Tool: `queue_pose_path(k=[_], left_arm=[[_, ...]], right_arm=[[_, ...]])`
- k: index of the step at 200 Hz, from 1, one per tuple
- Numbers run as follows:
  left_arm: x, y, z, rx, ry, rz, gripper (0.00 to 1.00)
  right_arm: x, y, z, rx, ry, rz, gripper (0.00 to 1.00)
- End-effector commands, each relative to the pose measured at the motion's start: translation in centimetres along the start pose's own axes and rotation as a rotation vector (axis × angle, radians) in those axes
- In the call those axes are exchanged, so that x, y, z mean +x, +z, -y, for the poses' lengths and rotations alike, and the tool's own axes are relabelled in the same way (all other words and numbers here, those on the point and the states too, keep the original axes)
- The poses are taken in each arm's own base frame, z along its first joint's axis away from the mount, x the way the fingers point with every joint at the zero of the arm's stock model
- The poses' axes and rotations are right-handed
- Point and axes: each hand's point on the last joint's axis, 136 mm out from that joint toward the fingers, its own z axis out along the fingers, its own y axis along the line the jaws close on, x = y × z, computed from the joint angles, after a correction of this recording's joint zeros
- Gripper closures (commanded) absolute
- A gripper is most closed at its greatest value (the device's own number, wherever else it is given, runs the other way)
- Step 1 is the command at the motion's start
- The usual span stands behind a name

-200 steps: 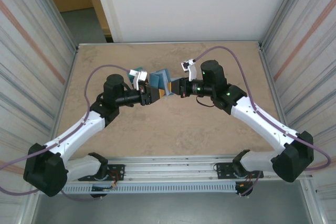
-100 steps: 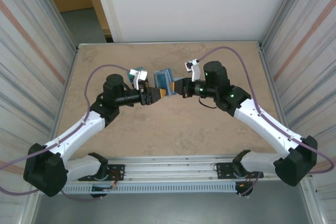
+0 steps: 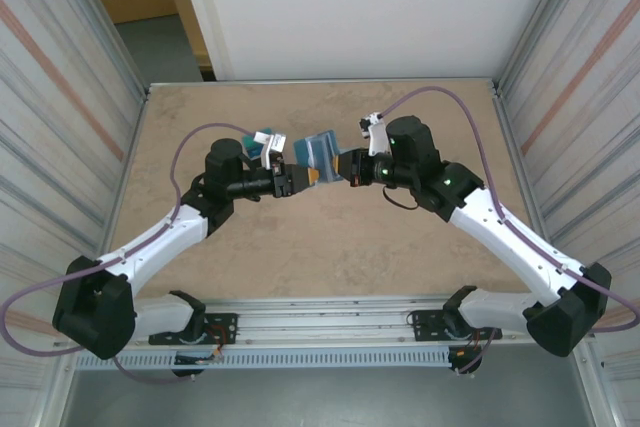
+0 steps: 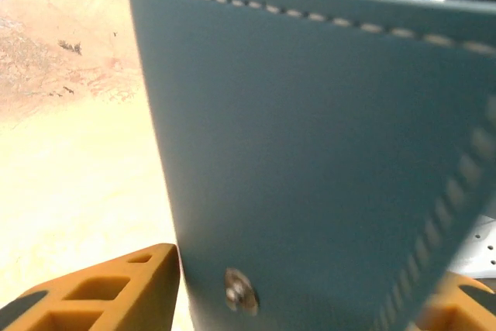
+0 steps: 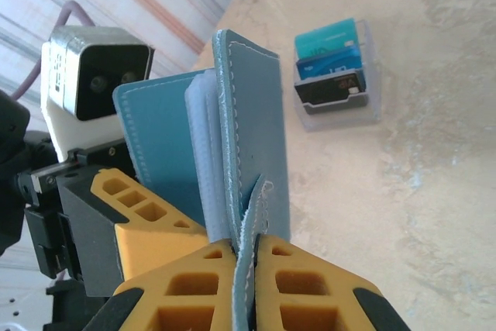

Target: Take the credit cards out of the card holder

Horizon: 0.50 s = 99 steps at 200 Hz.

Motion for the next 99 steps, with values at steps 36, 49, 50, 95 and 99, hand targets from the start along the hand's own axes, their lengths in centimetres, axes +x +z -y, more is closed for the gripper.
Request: queue_pose_path(k=[36,49,50,95,99], left_arm=[[-1.0,0.0,1.5,0.038,0.045,0.013,0.71],[-1.0,0.2,1.5,0.039,0.042,0.01,0.73],[-1.0,0.2,1.5,0.039,0.041,0.01,0.73],[-0.8,0.5,1.0,0.035,0.029,0.001,0.8],[-0.8,0.5,1.0,0.035,0.03,0.002,0.8]], right_arm=[[-1.2,-0.4,-0.6,0.007,-0.02,0.026,1.0],[-1.2,-0.3,-1.5,-0.044,-0.016,0.025,0.98],[-1.1,-0.3,-1.5,-0.048,-0.016,0.025,0.98],[-1.8,-0.3,-3.5,-0.186,0.007,0.038,0.93],[-1.8,-0.4,-3.6,-0.191,0.008,0.037,0.93]])
